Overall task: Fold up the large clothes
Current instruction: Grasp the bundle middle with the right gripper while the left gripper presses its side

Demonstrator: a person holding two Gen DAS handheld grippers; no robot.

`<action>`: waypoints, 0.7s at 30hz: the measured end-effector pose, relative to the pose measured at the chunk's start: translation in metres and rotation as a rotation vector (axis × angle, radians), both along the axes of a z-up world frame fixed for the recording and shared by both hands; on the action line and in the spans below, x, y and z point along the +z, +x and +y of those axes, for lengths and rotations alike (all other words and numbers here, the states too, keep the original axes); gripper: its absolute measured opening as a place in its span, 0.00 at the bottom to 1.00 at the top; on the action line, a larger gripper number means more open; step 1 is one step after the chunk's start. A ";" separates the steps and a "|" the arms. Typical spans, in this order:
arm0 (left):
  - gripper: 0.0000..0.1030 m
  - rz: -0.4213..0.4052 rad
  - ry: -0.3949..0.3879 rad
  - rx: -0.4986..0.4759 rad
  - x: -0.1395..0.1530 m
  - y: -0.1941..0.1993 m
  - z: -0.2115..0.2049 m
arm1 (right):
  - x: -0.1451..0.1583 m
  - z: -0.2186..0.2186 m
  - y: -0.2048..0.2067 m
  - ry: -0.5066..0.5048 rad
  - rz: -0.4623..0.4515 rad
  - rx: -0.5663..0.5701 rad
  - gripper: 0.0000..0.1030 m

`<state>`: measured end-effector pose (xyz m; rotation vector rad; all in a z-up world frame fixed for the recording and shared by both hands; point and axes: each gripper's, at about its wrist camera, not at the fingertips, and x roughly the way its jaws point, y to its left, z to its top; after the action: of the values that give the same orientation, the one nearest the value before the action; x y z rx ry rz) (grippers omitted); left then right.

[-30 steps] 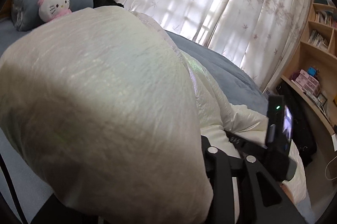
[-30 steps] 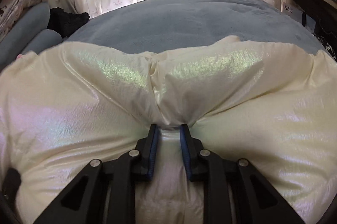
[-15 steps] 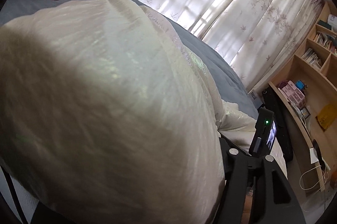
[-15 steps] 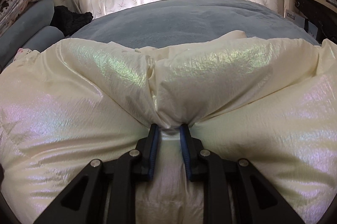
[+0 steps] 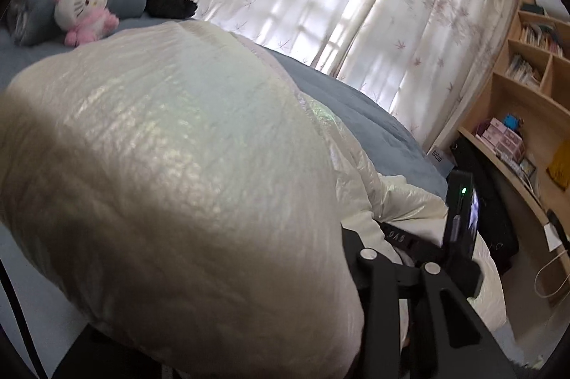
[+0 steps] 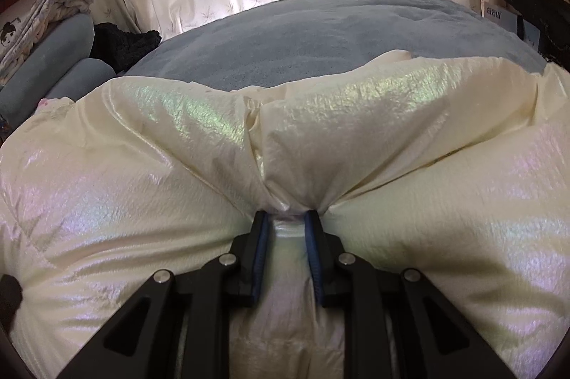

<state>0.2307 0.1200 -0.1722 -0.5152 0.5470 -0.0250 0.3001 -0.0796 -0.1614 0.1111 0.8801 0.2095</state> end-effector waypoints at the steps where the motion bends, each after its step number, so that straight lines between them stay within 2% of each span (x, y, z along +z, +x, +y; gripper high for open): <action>1: 0.34 -0.001 0.002 -0.003 0.001 0.000 0.000 | 0.006 -0.002 0.000 0.016 0.010 -0.005 0.21; 4: 0.33 -0.007 0.013 -0.011 0.002 -0.002 0.002 | 0.024 -0.010 0.000 0.086 -0.014 -0.035 0.21; 7: 0.32 -0.025 0.054 -0.015 0.002 -0.009 0.001 | 0.035 -0.007 0.007 0.077 -0.058 -0.044 0.21; 15: 0.30 -0.070 0.164 -0.051 0.013 -0.011 -0.014 | 0.022 0.000 0.063 0.021 0.043 -0.083 0.18; 21: 0.29 -0.087 0.214 -0.064 0.017 -0.011 -0.027 | 0.012 0.007 0.087 -0.035 0.127 -0.047 0.18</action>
<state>0.2197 0.0934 -0.1550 -0.2862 0.4740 -0.0488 0.3873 -0.0725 -0.1496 0.1139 1.0060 0.1439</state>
